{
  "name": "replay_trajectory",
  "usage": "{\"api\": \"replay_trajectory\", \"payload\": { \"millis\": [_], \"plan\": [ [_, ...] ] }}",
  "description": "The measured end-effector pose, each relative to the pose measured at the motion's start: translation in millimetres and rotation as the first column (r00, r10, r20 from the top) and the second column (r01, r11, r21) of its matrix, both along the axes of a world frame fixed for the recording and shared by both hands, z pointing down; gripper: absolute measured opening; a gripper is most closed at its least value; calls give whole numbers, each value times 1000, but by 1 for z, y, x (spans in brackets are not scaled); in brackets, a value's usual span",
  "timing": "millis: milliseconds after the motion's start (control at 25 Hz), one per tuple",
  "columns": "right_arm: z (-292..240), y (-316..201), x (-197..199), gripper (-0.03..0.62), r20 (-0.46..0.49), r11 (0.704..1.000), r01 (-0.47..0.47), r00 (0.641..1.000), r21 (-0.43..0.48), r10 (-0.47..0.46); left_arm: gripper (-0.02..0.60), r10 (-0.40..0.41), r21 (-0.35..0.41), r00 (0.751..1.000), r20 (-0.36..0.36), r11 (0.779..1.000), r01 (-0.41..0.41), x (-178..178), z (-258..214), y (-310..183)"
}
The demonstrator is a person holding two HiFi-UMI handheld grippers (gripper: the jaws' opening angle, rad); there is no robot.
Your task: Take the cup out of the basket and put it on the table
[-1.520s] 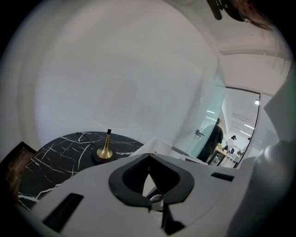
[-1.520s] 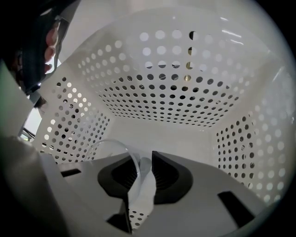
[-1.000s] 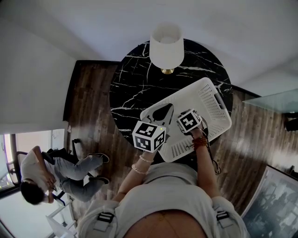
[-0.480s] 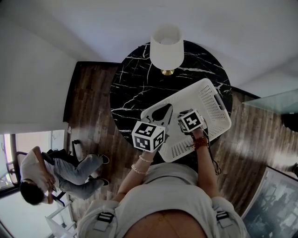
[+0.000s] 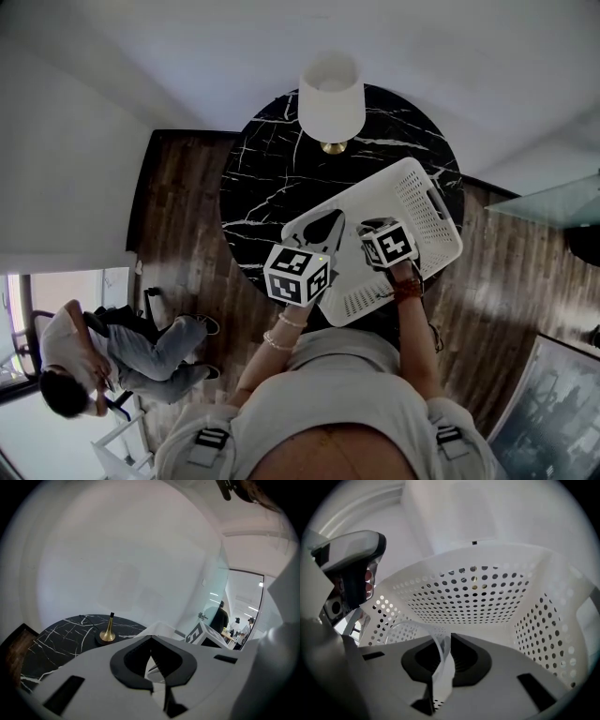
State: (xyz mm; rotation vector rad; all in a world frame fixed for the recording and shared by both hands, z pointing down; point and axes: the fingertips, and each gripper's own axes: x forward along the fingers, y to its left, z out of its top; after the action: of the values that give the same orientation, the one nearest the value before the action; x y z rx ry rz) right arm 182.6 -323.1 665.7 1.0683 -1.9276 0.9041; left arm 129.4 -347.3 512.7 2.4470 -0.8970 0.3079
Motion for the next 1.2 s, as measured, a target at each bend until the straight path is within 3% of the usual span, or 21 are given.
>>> {"api": "replay_trajectory", "payload": {
  "millis": [1200],
  "plan": [
    [-78,11,4,40,87,976,-116,991,186,101,6,18,46,1000,14,999,-18,-6,-14,18]
  ]
}}
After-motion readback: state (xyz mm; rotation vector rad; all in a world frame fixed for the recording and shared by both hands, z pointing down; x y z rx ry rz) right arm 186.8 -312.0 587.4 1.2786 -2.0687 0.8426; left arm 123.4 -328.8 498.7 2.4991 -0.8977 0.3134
